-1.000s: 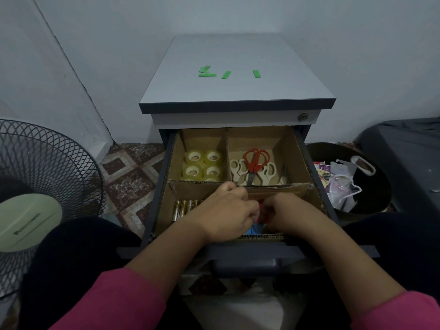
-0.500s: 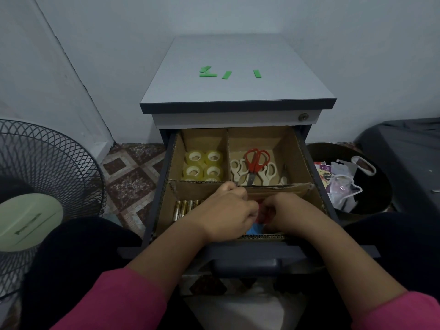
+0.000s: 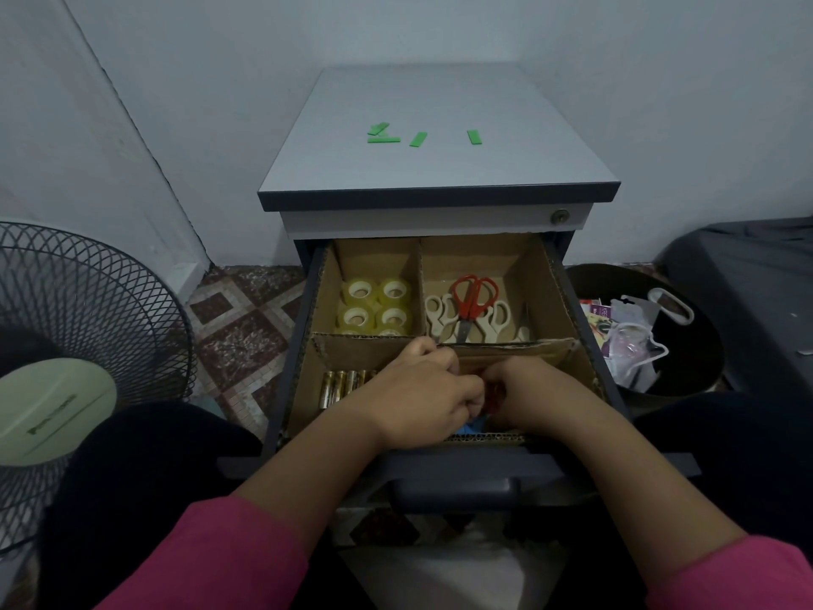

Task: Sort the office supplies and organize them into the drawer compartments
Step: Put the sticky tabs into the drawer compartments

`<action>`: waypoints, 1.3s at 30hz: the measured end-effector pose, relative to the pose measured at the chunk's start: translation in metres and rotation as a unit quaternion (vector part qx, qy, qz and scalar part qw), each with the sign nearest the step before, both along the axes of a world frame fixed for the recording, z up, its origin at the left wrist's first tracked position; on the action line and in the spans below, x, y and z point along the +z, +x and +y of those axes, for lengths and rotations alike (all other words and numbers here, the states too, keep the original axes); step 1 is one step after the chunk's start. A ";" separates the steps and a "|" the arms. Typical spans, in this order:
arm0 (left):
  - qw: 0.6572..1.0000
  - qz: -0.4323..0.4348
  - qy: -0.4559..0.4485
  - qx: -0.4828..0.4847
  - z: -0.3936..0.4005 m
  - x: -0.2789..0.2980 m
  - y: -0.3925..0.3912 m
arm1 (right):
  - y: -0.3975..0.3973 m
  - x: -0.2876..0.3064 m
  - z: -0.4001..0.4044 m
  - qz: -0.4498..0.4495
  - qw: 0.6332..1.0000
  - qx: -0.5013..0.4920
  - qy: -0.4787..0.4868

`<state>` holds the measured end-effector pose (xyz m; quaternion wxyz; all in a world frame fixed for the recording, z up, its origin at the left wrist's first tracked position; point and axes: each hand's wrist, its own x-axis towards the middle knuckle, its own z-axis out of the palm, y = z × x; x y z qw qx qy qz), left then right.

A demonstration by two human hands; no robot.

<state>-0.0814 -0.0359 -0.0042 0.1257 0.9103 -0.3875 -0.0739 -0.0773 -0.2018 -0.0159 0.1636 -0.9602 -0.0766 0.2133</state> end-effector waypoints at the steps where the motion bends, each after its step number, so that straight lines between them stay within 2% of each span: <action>1: 1.000 0.000 -0.001 0.000 0.000 0.000 0.000 | 0.000 0.000 0.000 0.000 1.000 0.001 0.001; 9: 0.998 0.040 -0.025 0.044 0.003 0.000 0.001 | 0.000 0.002 -0.002 -0.001 1.000 0.002 0.008; 19: 1.000 0.009 -0.001 0.024 0.002 0.000 0.000 | 0.000 0.000 -0.001 0.004 1.000 0.003 0.010; 27: 0.997 0.054 -0.025 0.042 0.003 -0.004 0.002 | -0.002 -0.002 0.000 -0.027 0.999 0.011 0.032; 33: 0.999 0.033 -0.007 0.029 0.003 -0.007 0.003 | -0.001 -0.001 0.000 -0.012 0.999 0.023 0.026; 39: 0.998 0.037 -0.029 0.038 0.003 -0.004 0.001 | -0.002 0.002 -0.002 -0.010 0.999 0.004 0.033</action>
